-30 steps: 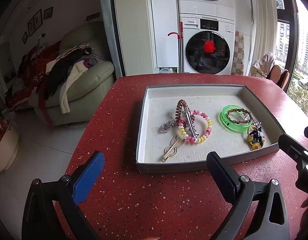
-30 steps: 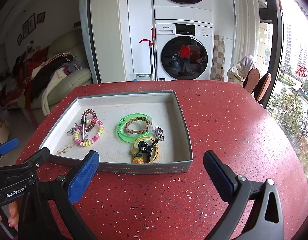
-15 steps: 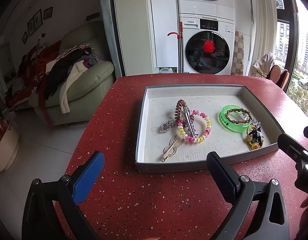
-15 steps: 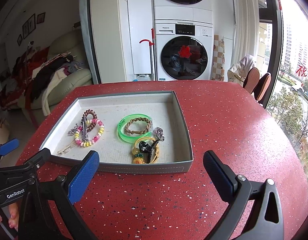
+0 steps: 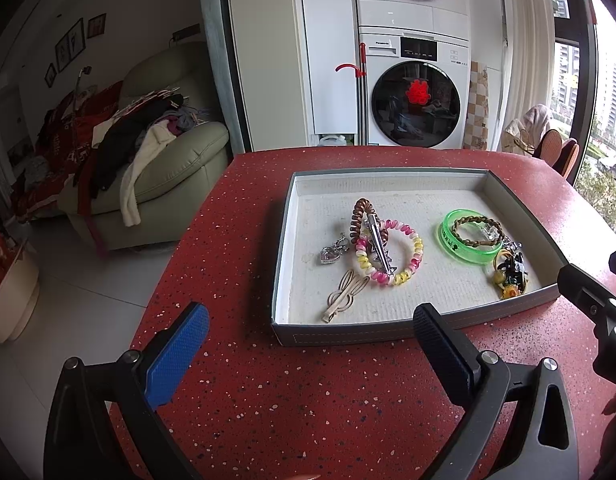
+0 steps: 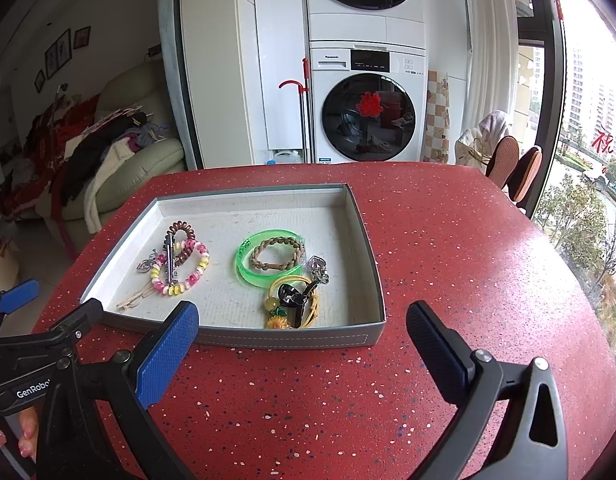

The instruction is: Organize jewelry

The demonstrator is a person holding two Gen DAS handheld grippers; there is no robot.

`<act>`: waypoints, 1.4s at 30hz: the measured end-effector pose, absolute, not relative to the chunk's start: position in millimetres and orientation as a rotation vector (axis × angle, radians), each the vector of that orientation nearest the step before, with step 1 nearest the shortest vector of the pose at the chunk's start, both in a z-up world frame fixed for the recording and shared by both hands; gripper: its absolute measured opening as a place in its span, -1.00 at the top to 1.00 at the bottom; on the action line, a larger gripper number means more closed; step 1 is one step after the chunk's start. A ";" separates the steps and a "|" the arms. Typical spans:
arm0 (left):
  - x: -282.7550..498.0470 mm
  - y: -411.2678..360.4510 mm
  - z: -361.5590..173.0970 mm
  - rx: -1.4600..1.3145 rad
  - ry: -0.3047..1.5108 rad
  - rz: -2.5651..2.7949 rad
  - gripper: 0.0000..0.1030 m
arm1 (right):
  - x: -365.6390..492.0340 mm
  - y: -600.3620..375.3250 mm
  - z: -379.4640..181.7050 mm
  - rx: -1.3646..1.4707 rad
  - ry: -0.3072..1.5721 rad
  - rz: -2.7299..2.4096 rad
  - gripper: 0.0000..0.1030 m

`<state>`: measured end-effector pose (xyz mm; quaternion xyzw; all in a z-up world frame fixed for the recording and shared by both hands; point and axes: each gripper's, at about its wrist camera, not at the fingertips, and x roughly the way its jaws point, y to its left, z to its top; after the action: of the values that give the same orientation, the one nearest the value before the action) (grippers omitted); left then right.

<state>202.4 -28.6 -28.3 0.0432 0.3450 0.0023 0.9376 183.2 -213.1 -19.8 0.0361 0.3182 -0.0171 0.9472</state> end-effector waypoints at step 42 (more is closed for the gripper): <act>198.6 -27.7 -26.5 0.079 0.708 0.013 -1.00 | 182.4 -211.4 -19.6 0.071 0.646 -0.034 -1.00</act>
<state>198.6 -27.7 -26.5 0.0388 0.3464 0.0064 0.9373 182.4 -211.4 -19.6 0.0349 0.3171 -0.0166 0.9476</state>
